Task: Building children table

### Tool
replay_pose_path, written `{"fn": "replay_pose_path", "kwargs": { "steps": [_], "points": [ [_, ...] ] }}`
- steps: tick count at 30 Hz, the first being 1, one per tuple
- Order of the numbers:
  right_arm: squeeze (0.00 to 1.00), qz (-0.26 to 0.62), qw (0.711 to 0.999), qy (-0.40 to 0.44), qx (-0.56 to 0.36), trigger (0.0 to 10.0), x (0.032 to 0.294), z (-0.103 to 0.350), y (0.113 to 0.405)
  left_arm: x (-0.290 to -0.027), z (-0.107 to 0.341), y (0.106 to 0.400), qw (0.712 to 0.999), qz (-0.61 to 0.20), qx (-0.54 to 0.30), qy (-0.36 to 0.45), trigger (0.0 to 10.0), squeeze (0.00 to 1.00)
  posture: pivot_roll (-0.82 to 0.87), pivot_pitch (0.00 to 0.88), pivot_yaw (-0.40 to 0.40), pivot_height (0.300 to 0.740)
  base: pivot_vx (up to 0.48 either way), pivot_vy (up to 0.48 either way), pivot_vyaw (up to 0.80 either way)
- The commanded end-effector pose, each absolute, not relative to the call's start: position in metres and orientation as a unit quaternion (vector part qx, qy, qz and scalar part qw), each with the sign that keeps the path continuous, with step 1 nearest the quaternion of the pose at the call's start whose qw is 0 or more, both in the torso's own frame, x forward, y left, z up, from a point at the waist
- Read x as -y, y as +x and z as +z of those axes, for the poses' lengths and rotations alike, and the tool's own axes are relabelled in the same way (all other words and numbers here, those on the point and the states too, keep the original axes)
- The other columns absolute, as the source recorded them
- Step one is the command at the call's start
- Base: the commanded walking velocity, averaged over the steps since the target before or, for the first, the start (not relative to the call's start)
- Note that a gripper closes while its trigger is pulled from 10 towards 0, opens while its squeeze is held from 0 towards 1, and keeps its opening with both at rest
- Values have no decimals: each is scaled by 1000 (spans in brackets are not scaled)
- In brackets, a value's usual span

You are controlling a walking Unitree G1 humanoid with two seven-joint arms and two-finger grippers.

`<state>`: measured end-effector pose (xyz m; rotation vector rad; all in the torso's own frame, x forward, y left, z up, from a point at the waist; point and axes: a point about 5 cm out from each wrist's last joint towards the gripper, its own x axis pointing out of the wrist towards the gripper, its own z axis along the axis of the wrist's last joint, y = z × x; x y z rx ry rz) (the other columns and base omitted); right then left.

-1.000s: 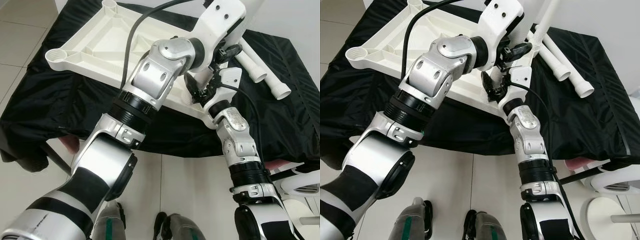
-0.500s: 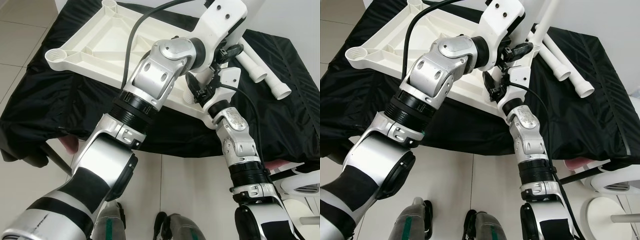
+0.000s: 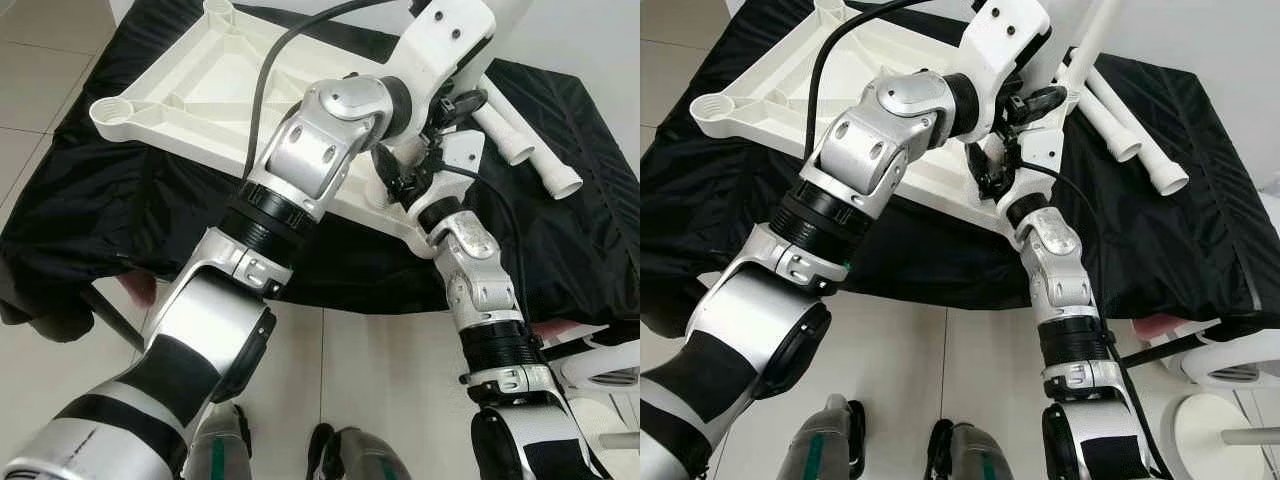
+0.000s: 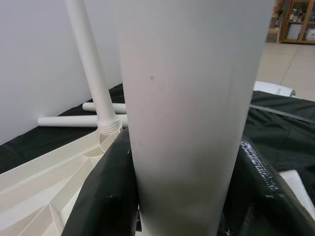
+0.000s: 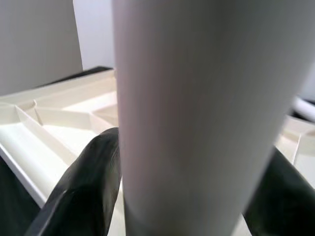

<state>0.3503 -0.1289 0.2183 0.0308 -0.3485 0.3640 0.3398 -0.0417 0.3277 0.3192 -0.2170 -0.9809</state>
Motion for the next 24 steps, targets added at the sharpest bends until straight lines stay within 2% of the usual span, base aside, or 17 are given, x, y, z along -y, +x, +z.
{"fn": "replay_pose_path", "kwargs": {
  "steps": [1, 10, 11, 13, 14, 20, 21, 23, 24],
  "points": [
    [0, 168, 969, 7, 181, 10000, 137, 223, 350, 51, 334, 335, 859, -472, 116, 164, 10000, 0, 120, 121, -117, 740, 0, 0, 0],
    [0, 171, 968, 5, 184, 10000, 135, 225, 349, 51, 335, 335, 858, -473, 117, 164, 10000, 0, 119, 119, -118, 740, 0, 0, 0],
    [0, 171, 968, 7, 183, 2235, 135, 225, 349, 51, 335, 335, 858, -473, 117, 164, 10000, 0, 119, 119, -117, 740, 0, 0, 0],
    [0, 172, 968, 8, 182, 2235, 136, 224, 349, 51, 335, 335, 858, -473, 117, 164, 10000, 0, 119, 119, -117, 740, 0, 0, 0],
    [0, 172, 968, 8, 183, 0, 136, 224, 349, 51, 335, 335, 858, -473, 117, 164, 10000, 0, 118, 120, -117, 740, 0, 0, 0],
    [0, 171, 968, 5, 182, 0, 136, 224, 348, 52, 335, 334, 857, -475, 117, 164, 10000, 0, 118, 121, -116, 740, 0, 0, 0],
    [0, 168, 969, 5, 180, 0, 136, 224, 348, 52, 335, 334, 856, -476, 116, 163, 10000, 749, 119, 121, -116, 740, 0, 0, 0],
    [0, 168, 969, 5, 180, 0, 136, 224, 348, 52, 335, 334, 856, -476, 116, 163, 10000, 749, 119, 121, -116, 740, 0, 0, 0],
    [0, 164, 970, 4, 178, 10000, 137, 224, 349, 52, 336, 332, 855, -481, 119, 149, 10000, 1000, 119, 121, -116, 740, 0, 0, 0]
  ]
}}
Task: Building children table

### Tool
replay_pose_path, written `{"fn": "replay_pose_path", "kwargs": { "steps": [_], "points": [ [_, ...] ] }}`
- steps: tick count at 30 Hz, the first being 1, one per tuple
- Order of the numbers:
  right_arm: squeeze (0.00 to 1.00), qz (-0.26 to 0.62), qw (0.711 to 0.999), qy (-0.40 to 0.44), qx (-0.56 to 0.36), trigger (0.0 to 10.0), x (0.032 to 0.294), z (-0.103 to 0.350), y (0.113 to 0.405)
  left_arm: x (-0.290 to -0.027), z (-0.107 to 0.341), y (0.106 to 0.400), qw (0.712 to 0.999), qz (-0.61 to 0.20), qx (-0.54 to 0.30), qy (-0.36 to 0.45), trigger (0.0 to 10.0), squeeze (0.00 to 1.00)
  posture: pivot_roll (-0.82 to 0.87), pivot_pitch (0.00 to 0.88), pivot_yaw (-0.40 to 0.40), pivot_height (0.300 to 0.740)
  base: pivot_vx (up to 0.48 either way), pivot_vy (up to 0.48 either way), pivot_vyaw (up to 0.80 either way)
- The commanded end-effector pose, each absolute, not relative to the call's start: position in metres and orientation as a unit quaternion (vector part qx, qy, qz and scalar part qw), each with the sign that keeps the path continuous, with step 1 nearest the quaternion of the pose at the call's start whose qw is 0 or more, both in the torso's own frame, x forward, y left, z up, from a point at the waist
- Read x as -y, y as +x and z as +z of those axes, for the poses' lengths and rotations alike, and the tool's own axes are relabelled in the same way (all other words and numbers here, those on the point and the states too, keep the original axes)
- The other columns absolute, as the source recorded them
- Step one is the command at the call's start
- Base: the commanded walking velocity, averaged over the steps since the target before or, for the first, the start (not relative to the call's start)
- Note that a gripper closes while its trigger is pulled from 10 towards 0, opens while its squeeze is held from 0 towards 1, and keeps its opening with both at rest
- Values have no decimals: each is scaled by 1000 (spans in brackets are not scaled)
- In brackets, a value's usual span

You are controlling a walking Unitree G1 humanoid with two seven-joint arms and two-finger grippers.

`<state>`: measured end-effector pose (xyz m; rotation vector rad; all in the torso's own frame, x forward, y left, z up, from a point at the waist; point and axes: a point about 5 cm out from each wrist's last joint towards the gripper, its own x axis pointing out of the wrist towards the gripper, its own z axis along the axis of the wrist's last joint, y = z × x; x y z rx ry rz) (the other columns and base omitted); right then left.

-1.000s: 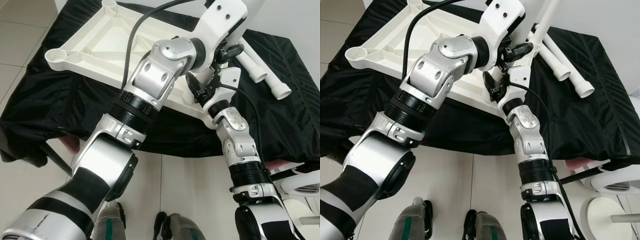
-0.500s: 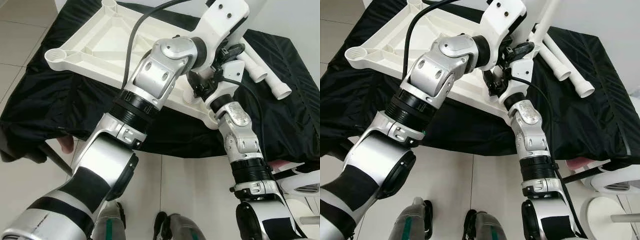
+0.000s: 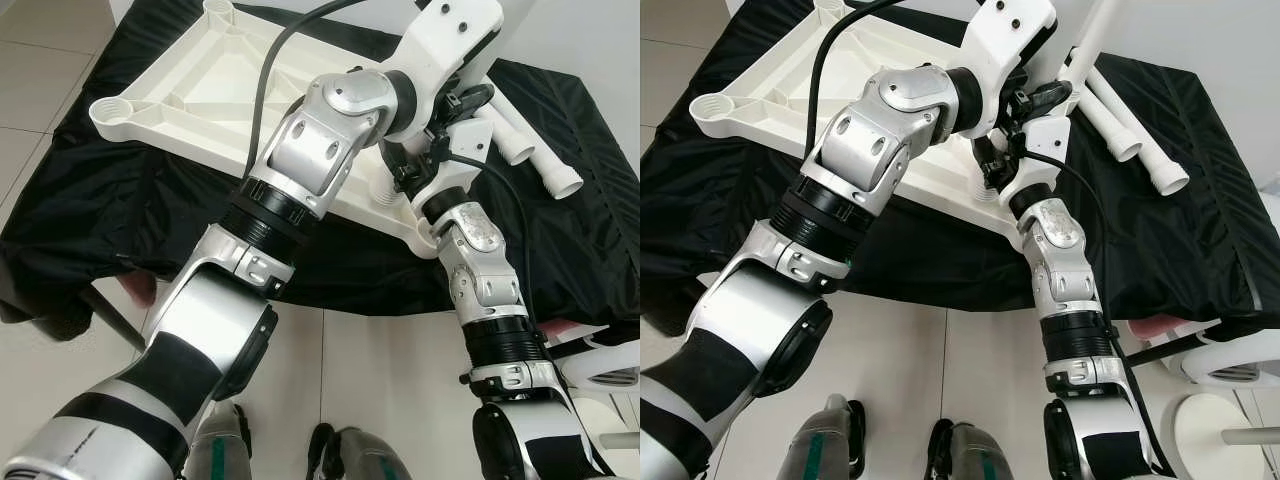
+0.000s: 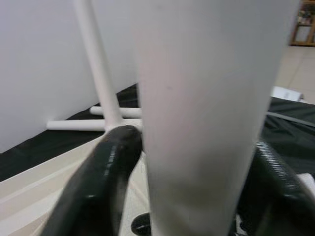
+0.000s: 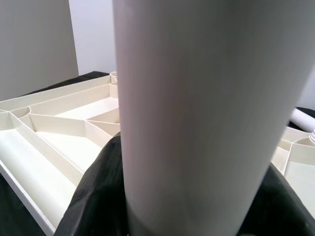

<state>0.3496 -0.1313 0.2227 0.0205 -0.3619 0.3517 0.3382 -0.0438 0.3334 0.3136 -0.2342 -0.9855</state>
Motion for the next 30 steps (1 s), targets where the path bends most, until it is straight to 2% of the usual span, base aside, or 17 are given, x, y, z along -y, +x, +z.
{"fn": "replay_pose_path", "kwargs": {
  "steps": [1, 10, 11, 12, 13, 14, 19, 22, 30],
  "points": [
    [0, 164, 970, 4, 178, 10000, 137, 224, 349, 52, 336, 332, 855, -481, 119, 149, 10000, 1000, 119, 121, -116, 740, 0, 0, 0],
    [0, 152, 973, 9, 172, 10000, 140, 220, 351, 52, 339, 323, 844, -514, 113, 104, 10000, 1000, 119, 116, -106, 740, 0, 0, 0],
    [0, 149, 974, 10, 173, 10000, 141, 220, 351, 51, 340, 320, 841, -522, 111, 88, 10000, 945, 119, 114, -102, 740, 0, 0, 0],
    [0, 149, 974, 10, 173, 10000, 141, 220, 351, 51, 340, 320, 841, -522, 111, 88, 10000, 945, 119, 114, -102, 740, 0, 0, 0],
    [0, 147, 974, 12, 173, 10000, 141, 219, 350, 50, 341, 317, 838, -529, 110, 74, 10000, 792, 119, 112, -101, 740, 0, 0, 0],
    [0, 140, 975, 16, 173, 10000, 143, 219, 351, 50, 341, 313, 833, -540, 108, 58, 10000, 0, 118, 107, -96, 740, 0, 0, 0],
    [0, 122, 977, 20, 175, 10000, 148, 218, 352, 47, 336, 308, 830, -547, 103, 41, 10000, 0, 122, 100, -95, 740, 0, 0, 0],
    [0, 112, 978, 21, 177, 10000, 153, 219, 352, 36, 328, 316, 856, -507, 91, 33, 10000, 0, 118, 90, -93, 740, 0, 0, 0],
    [0, 92, 980, 18, 176, 10000, 163, 219, 353, 8, 323, 318, 884, -456, 105, 9, 10000, 0, 119, 75, -93, 740, 0, 0, 0]
  ]
}}
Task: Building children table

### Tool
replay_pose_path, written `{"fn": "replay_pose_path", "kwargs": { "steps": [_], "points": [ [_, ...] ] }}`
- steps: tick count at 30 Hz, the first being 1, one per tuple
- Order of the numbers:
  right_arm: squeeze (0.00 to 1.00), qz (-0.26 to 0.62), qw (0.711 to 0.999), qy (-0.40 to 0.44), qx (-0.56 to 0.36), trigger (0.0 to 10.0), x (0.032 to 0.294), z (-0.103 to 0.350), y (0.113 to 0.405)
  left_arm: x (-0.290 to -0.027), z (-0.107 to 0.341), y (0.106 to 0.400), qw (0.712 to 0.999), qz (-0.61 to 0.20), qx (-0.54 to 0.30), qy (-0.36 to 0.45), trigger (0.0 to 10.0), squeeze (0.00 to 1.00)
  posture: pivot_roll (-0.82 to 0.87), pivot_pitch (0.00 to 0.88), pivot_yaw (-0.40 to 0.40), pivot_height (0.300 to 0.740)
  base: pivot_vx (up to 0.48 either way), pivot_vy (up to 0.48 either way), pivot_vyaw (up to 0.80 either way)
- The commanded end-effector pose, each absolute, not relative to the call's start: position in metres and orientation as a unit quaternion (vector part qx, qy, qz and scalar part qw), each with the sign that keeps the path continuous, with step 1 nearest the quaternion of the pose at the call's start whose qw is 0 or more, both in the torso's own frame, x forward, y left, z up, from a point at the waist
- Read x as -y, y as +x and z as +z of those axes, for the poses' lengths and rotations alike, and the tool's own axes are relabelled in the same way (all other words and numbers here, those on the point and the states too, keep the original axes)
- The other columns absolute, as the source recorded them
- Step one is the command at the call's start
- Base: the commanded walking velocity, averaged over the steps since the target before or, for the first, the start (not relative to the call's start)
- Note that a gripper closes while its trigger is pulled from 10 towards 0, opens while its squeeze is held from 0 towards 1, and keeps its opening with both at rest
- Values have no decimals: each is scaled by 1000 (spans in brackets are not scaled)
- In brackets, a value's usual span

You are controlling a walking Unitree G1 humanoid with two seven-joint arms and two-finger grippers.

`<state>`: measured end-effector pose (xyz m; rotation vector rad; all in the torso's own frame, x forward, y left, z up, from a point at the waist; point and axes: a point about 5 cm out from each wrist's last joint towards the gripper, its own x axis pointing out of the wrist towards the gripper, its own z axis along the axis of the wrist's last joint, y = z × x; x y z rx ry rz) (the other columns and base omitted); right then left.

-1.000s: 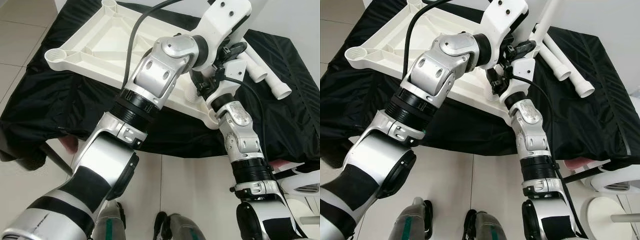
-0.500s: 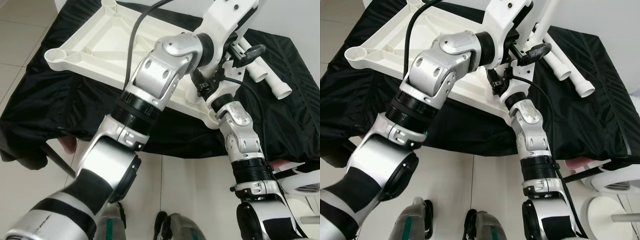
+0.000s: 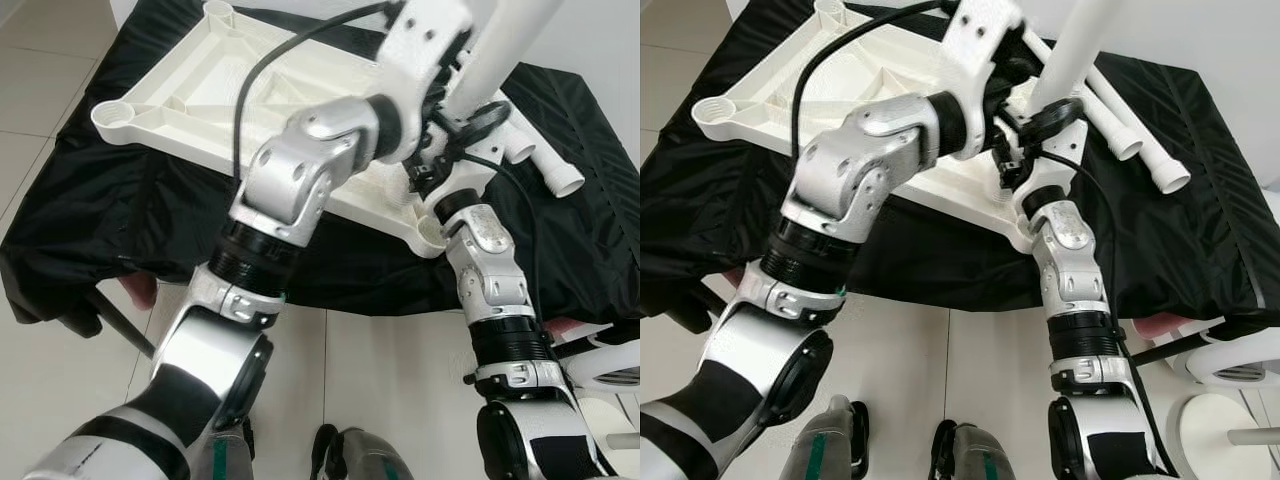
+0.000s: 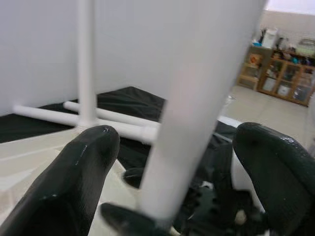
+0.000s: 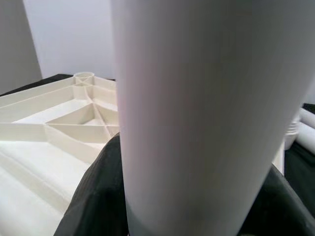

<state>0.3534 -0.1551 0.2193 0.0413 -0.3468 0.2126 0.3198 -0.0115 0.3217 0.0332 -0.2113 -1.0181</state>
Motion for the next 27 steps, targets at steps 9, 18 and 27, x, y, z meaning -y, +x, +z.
{"fn": "replay_pose_path", "kwargs": {
  "steps": [9, 18, 27],
  "points": [
    [0, 83, 980, 4, 178, 10000, 171, 222, 355, -21, 310, 321, 912, -395, 99, -49, 10000, 0, 116, 71, -104, 740, 0, 0, 0],
    [0, 79, 981, -7, 176, 10000, 178, 221, 351, -53, 246, 325, 951, -306, 39, -1, 10000, 0, 108, 81, -119, 740, 0, 0, 0],
    [0, 77, 982, -5, 174, 10000, 180, 220, 349, -54, 222, 315, 953, -300, 8, 39, 10000, 0, 96, 85, -108, 740, 0, 0, 0]
  ]
}}
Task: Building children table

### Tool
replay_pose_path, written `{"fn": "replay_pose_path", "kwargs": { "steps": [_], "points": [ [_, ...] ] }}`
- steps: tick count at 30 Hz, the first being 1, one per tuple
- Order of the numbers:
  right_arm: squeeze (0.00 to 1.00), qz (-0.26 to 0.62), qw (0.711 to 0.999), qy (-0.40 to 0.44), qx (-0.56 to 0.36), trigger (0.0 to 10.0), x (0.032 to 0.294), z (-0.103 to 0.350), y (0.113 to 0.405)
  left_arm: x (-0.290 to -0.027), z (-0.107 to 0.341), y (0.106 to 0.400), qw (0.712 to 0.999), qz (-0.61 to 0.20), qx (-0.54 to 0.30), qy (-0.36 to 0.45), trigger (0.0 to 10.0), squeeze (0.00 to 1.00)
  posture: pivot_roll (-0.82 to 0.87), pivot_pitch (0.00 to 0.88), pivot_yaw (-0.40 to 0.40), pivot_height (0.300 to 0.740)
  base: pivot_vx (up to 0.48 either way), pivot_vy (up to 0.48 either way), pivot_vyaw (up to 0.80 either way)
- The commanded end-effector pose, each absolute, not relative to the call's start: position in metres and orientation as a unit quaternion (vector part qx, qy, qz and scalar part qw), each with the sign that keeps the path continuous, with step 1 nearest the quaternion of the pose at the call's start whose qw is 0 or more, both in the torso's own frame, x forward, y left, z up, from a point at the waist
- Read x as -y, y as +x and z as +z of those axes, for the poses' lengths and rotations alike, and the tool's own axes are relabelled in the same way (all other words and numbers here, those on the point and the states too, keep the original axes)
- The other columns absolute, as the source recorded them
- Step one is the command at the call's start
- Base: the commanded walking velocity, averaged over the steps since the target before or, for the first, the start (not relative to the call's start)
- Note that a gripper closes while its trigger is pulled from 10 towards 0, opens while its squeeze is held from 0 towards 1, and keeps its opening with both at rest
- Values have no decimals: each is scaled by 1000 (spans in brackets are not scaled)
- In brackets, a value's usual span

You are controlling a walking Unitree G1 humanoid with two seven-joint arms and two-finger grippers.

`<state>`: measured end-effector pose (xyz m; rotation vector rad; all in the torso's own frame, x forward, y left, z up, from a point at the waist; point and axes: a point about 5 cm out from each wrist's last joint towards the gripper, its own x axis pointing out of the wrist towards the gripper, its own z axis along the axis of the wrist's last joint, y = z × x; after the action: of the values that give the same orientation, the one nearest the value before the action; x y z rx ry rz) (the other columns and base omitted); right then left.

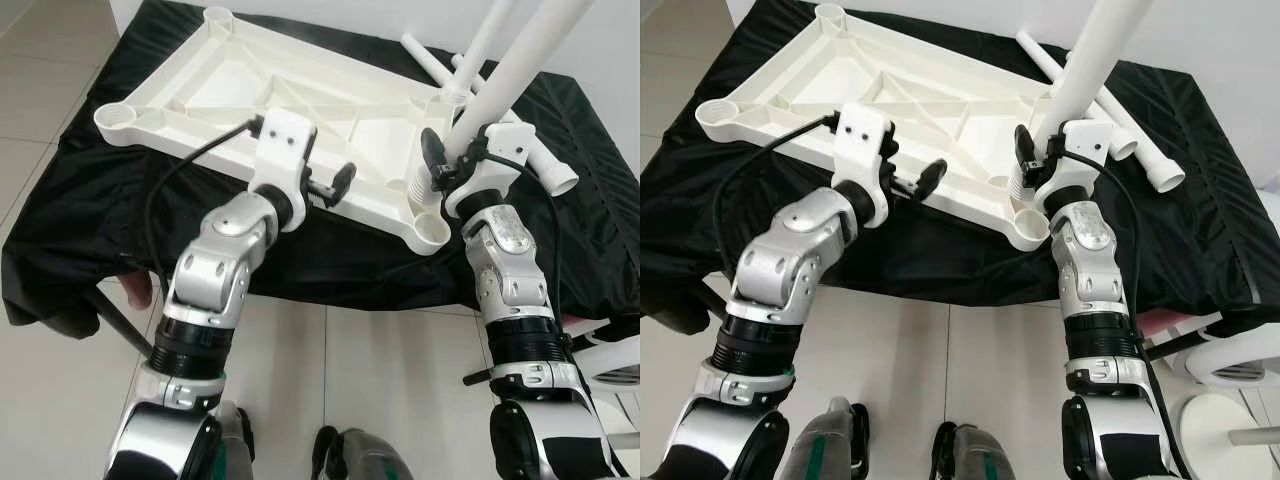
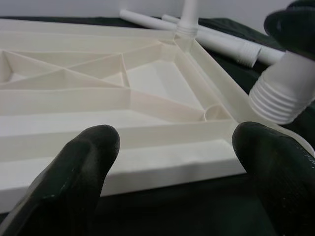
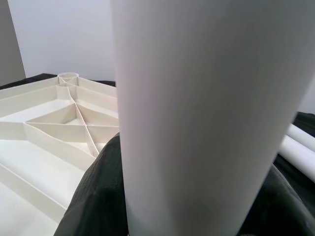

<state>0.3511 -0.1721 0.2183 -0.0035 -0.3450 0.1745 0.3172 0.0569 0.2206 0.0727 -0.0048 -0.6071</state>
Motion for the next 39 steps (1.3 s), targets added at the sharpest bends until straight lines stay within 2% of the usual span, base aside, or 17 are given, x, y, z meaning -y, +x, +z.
{"fn": "replay_pose_path", "kwargs": {
  "steps": [1, 4, 7, 13, 26, 34, 39],
  "points": [
    [0, 77, 982, -5, 173, 10000, 181, 219, 348, -54, 218, 315, 954, -296, 10, 53, 10000, 0, 93, 85, -105, 740, 0, 0, 0],
    [0, 77, 982, -5, 172, 10000, 180, 218, 347, -55, 215, 314, 952, -297, 14, 71, 10000, 0, 92, 82, -101, 740, 0, 0, 0],
    [0, 80, 983, -4, 167, 10000, 177, 214, 343, -53, 206, 308, 938, -329, 20, 110, 10000, 0, 92, 73, -94, 740, 0, 0, 0],
    [0, 80, 984, -8, 158, 10000, 174, 208, 340, -44, 199, 297, 920, -376, 7, 110, 10000, 0, 95, 52, -84, 740, 0, 0, 0],
    [0, 89, 984, -6, 154, 10000, 170, 205, 338, -39, 183, 294, 905, -385, 5, 182, 10000, 0, 96, 39, -77, 740, 0, 0, 0],
    [0, 93, 984, -12, 151, 10000, 168, 201, 336, -40, 174, 290, 906, -390, -4, 162, 10000, 0, 93, 30, -73, 740, 0, 0, 0],
    [0, 100, 985, -14, 137, 10000, 168, 187, 334, -48, 155, 286, 911, -385, -38, 145, 10000, 0, 78, 25, -67, 740, 0, 0, 0]
  ]
}}
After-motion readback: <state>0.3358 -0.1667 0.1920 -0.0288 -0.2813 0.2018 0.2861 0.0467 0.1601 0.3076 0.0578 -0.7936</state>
